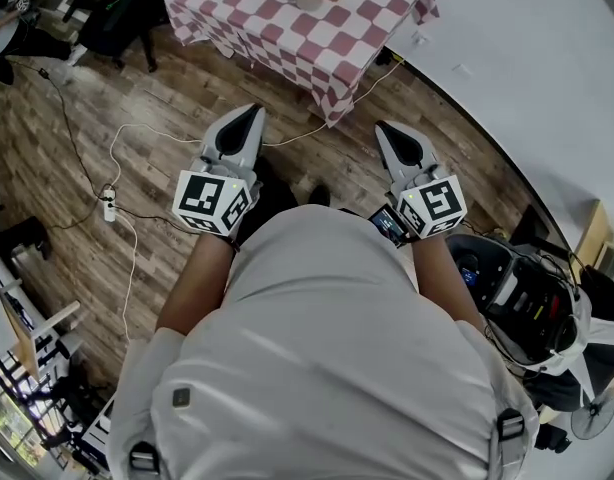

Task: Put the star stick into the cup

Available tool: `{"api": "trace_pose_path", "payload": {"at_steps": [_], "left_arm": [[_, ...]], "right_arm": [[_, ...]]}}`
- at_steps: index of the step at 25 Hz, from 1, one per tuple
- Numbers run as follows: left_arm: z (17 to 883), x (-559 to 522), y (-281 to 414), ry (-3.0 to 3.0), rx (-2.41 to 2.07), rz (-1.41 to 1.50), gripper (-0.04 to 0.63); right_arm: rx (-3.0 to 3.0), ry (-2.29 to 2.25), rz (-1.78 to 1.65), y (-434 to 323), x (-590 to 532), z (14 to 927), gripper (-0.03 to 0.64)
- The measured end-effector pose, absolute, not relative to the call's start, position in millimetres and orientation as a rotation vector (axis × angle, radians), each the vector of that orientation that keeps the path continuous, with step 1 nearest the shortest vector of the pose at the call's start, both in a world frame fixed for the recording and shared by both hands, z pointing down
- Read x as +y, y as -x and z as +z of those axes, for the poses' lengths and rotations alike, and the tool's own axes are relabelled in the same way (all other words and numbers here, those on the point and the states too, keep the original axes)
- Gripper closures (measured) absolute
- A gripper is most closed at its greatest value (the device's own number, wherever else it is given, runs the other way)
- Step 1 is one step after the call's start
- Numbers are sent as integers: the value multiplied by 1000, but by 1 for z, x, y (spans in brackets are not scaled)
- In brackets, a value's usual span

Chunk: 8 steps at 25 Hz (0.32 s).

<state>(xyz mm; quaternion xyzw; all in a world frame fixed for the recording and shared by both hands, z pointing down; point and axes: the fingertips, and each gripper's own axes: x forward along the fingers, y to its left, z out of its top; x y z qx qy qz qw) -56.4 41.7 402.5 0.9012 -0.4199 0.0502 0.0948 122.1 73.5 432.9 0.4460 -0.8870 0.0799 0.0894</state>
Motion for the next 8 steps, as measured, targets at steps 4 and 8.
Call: {"api": "trace_pose_path", "payload": {"at_steps": [4, 8], "left_arm": [[400, 40, 57, -2672, -1254, 141, 591], [399, 39, 60, -2667, -1257, 141, 591]], "right_arm": [[-2649, -1315, 228, -120, 68, 430, 607], [-2653, -1304, 231, -117, 67, 427, 607]]}}
